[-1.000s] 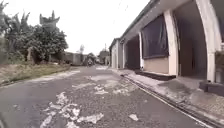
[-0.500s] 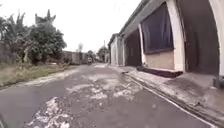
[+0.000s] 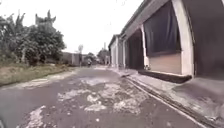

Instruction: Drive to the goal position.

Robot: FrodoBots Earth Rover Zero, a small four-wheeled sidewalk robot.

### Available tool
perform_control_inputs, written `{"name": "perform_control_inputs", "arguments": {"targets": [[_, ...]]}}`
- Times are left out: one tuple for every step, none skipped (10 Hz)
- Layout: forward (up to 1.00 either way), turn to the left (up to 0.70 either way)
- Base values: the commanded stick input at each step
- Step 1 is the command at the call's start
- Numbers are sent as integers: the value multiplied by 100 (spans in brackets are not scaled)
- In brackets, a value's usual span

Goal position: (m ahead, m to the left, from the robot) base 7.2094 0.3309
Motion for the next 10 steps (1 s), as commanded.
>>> {"name": "perform_control_inputs", "arguments": {"targets": [[70,5],[70,5],[70,5],[70,5],[70,5],[70,5],[70,5],[70,5],[70,5],[70,5]]}}
